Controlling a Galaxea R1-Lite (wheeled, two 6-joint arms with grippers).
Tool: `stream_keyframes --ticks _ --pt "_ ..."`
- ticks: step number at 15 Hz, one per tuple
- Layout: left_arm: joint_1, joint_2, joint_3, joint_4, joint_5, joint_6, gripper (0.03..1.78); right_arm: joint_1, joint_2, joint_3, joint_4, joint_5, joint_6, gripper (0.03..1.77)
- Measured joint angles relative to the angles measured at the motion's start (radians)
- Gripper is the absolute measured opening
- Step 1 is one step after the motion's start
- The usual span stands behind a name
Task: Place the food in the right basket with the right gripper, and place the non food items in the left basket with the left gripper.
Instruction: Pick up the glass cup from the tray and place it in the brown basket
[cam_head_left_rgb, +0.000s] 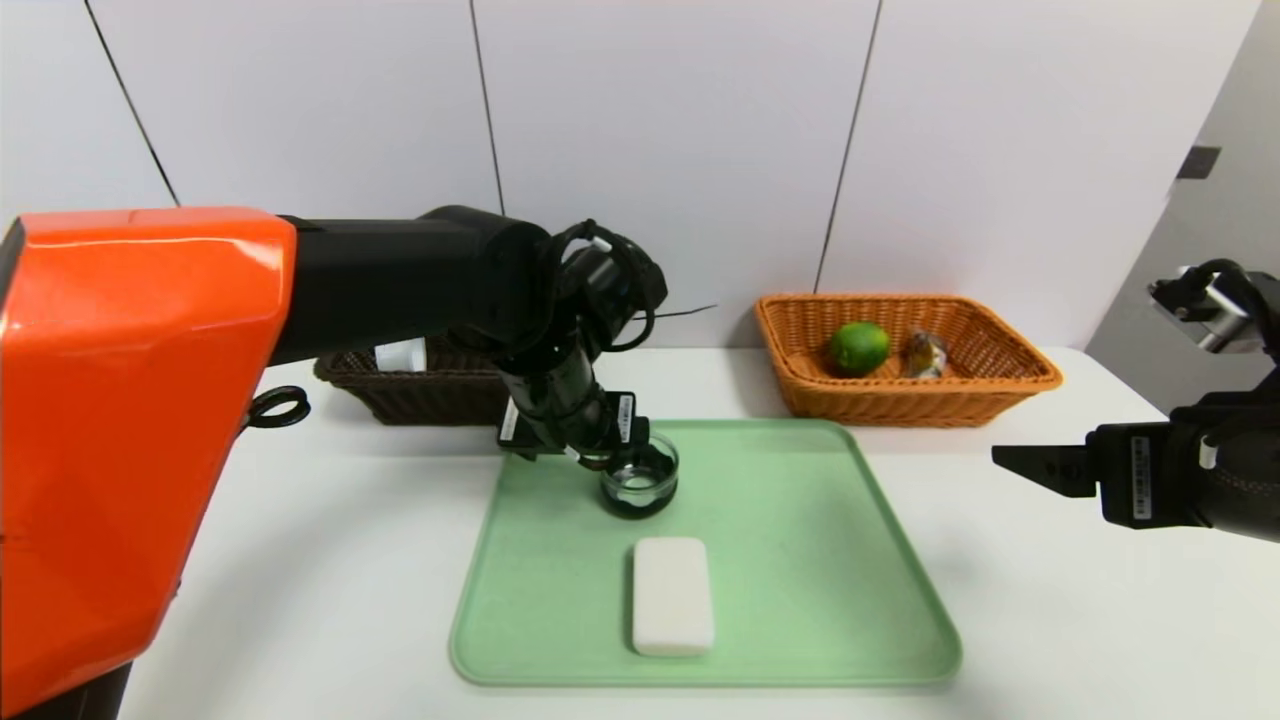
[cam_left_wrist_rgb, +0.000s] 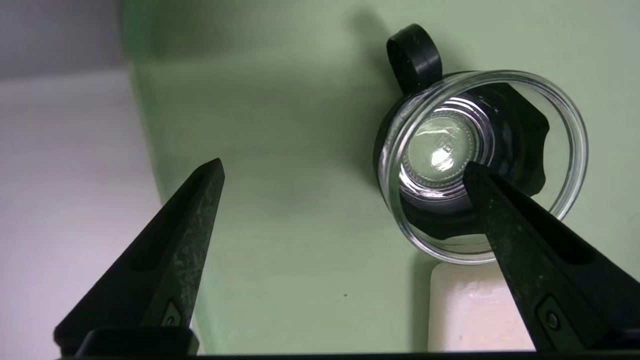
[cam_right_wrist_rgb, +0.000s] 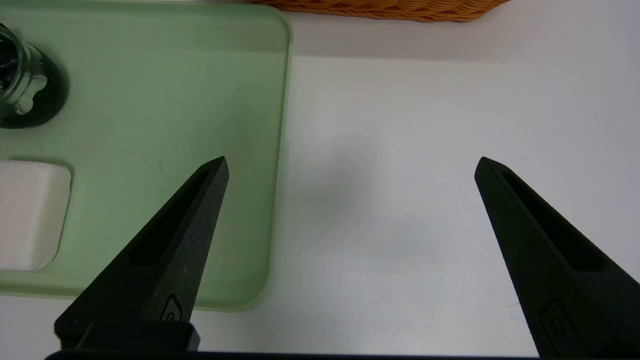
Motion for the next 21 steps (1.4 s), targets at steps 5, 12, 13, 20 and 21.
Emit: stream_keyframes --ticks 5,12,13,20,21 --pt "0.0 0.029 0.0 -0.011 0.0 0.008 1.69 0.0 0.0 0.0 0.001 -0.001 0.001 1.7" --pt "-0.005 0.046 0.0 -0.011 0.0 0.009 1.05 0.0 -0.003 0.005 0.0 -0.001 0.001 1.7" --pt "-0.004 0.05 0.0 -0.01 0.0 0.007 0.94 0.0 -0.007 0.007 0.0 -0.001 0.0 1.7" --pt "-0.003 0.053 0.0 -0.012 0.0 0.009 0.11 0.0 -0.015 0.008 0.001 -0.001 -0.002 1.7" --pt "-0.003 0.051 0.0 -0.012 0.0 0.01 0.11 0.0 -0.016 0.008 0.001 -0.001 -0.003 1.7"
